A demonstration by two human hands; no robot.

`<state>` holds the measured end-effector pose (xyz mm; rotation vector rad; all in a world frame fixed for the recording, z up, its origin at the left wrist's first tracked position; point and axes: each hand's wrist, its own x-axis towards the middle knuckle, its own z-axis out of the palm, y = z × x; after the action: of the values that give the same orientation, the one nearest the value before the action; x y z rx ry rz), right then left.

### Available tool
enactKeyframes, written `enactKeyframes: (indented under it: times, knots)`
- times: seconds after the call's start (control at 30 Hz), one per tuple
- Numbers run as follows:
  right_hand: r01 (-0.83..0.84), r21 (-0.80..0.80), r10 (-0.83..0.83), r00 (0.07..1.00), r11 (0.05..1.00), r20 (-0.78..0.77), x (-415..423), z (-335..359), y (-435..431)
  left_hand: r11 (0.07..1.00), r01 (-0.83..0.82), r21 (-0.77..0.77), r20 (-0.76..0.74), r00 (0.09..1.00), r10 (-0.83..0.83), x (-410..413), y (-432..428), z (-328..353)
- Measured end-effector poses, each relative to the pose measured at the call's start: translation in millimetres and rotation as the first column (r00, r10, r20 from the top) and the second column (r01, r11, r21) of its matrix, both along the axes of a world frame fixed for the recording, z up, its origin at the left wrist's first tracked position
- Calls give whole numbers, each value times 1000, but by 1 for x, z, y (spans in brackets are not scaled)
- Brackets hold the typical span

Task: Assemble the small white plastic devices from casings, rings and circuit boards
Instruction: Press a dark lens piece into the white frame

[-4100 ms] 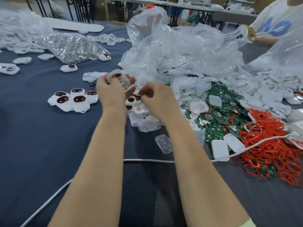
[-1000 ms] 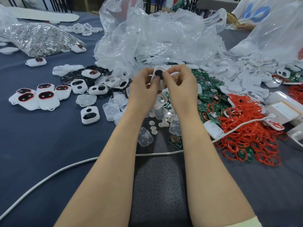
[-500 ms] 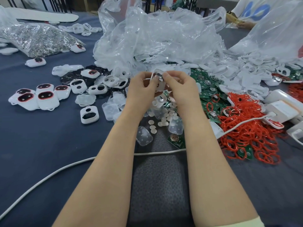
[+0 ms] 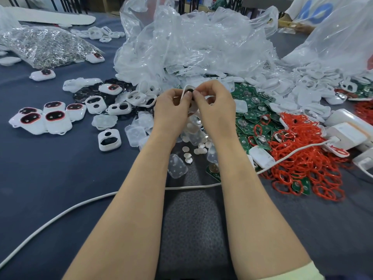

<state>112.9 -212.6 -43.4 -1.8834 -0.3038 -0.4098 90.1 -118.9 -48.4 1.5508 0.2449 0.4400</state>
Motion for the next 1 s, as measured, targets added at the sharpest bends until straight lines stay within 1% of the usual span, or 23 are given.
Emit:
enactKeyframes:
  times: [0.03,0.1,0.17,0.23,0.33,0.43,0.5,0.57,0.63,0.7,0.77,0.83,0.93,1.0]
  knots:
    - [5,25,-5,1000,1000,-21,0,0,0,999,-8,47,2,1000,8,0,0,0]
    - [-9,95,18,996,995,-86,0,1,0,997,-12,77,3,1000,12,-1,-1,1]
    - [-45,154,68,987,987,-144,1,3,-2,996,-16,85,12,1000,15,-2,-2,1]
    - [-97,178,132,972,979,-194,2,5,-6,990,-22,136,12,1000,20,-4,-2,3]
    - [-167,231,226,938,959,-264,3,7,-11,993,-15,119,-15,1000,17,-5,0,5]
    - [-156,287,245,919,945,-308,4,5,-13,979,-34,199,-13,999,37,-3,0,4]
    - [-144,289,240,912,946,-332,5,3,-13,966,-36,258,-12,999,40,-2,-1,4]
    - [-139,280,235,909,950,-345,5,3,-13,962,-31,271,-31,999,40,-2,-2,2]
    - [-130,285,225,917,950,-331,5,4,-12,977,-23,212,-48,998,33,-2,-2,1]
    - [-104,272,182,943,957,-278,3,3,-11,998,16,68,-54,998,-13,-2,-1,0]
    - [-63,157,92,979,986,-183,2,2,-10,996,54,-66,-59,997,-58,-1,0,0]
    - [-44,7,44,996,999,-73,-1,2,-7,989,51,-139,-76,995,-62,0,1,0]
    - [-64,-149,68,998,987,18,-2,3,-5,972,47,-231,-75,995,-66,0,3,0]
    - [-59,-193,66,997,979,33,-3,3,-3,960,51,-276,-70,995,-73,-1,4,0]
